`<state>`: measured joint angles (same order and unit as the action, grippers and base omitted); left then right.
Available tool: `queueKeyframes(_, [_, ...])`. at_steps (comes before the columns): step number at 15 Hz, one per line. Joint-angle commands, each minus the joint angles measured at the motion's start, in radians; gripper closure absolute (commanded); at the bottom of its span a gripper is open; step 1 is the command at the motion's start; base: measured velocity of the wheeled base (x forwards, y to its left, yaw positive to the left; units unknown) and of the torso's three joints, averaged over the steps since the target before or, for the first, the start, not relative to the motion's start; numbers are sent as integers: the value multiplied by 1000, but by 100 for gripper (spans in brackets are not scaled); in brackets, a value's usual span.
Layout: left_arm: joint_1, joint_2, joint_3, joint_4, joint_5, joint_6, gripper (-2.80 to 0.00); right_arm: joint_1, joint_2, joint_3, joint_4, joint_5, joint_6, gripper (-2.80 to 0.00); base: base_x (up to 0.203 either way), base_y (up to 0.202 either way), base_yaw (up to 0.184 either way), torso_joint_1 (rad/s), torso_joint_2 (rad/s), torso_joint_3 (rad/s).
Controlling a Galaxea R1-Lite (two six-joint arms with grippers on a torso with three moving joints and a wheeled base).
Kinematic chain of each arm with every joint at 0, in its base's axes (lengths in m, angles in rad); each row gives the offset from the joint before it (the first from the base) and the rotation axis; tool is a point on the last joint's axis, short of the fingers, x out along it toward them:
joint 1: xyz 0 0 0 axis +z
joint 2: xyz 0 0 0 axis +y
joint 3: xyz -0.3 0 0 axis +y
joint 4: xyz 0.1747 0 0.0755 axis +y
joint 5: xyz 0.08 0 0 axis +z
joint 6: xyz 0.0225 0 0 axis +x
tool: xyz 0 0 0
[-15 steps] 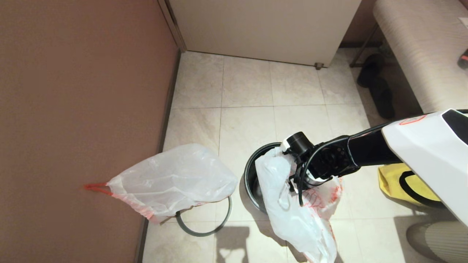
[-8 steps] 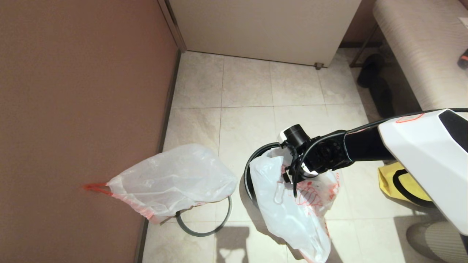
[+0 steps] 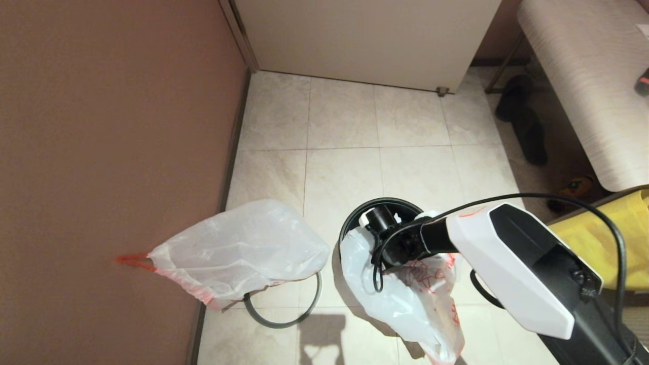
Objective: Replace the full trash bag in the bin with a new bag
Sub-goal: Put the new garbage bag on the trash can
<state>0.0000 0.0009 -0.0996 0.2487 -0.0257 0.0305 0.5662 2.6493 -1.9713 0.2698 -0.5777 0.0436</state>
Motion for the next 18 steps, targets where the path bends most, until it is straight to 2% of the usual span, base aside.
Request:
queueKeyframes(1, [0,1,0,1,0,0,0,1,126,-13,-74,-25,-48,-280,0,0,0,0,0,0])
queueKeyframes(3, [0,1,0,1,0,0,0,-6,131,-14,-81,-30,-80,-280,0,0,0,0,0,0])
queueKeyframes(7, [0,0,0,1,0,0,0,-4,21,3,-51,-26,-63,-280,0,0,0,0,0,0])
queueKeyframes(13, [0,1,0,1,0,0,0,58,-245,169,233,12,158,-280,0,0,0,0,0,0])
queueKeyframes(18, [0,1,0,1,0,0,0,67,-437,314,258,45,231,-280,0,0,0,0,0,0])
